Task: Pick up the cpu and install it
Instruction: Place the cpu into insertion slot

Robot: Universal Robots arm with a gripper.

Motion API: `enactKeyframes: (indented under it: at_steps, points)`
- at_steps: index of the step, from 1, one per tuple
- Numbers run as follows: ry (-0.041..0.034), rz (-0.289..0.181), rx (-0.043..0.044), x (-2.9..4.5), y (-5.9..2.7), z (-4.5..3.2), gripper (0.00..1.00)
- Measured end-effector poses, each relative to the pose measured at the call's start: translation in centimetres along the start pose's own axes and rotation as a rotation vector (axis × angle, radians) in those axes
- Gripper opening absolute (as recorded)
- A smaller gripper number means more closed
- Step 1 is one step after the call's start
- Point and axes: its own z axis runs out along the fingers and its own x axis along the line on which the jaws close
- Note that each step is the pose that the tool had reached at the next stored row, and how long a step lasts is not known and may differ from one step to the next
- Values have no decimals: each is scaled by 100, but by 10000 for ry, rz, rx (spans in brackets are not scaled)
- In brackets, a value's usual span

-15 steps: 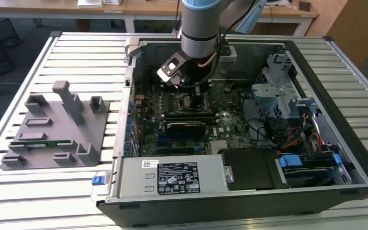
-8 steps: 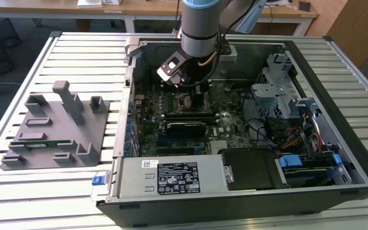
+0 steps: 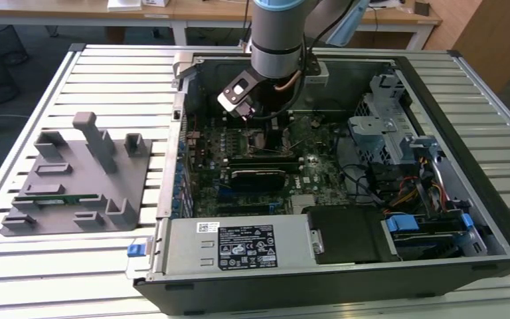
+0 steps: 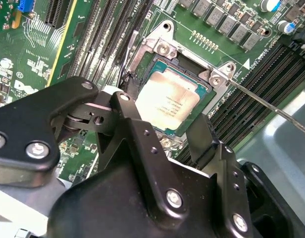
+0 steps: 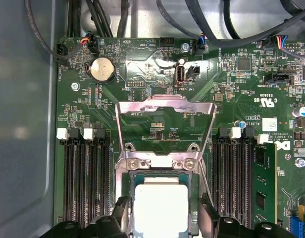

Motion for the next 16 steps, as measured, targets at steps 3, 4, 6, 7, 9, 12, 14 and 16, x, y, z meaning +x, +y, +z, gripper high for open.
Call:
enactKeyframes:
  at_steps: [3,4,6,7,9,12,14,16]
  points:
    - [0,1,0,0,0,-1,64]
    - [-1,0,0,0,0,-1,64]
    - [0,0,0,0,0,-1,58]
    - [0,1,0,0,0,-1,58]
    - [0,4,0,0,0,-1,58]
    - [0,4,0,0,0,-1,49]
    - [-2,5,1,-1,0,-2,49]
    - [-2,9,1,-1,0,-2,49]
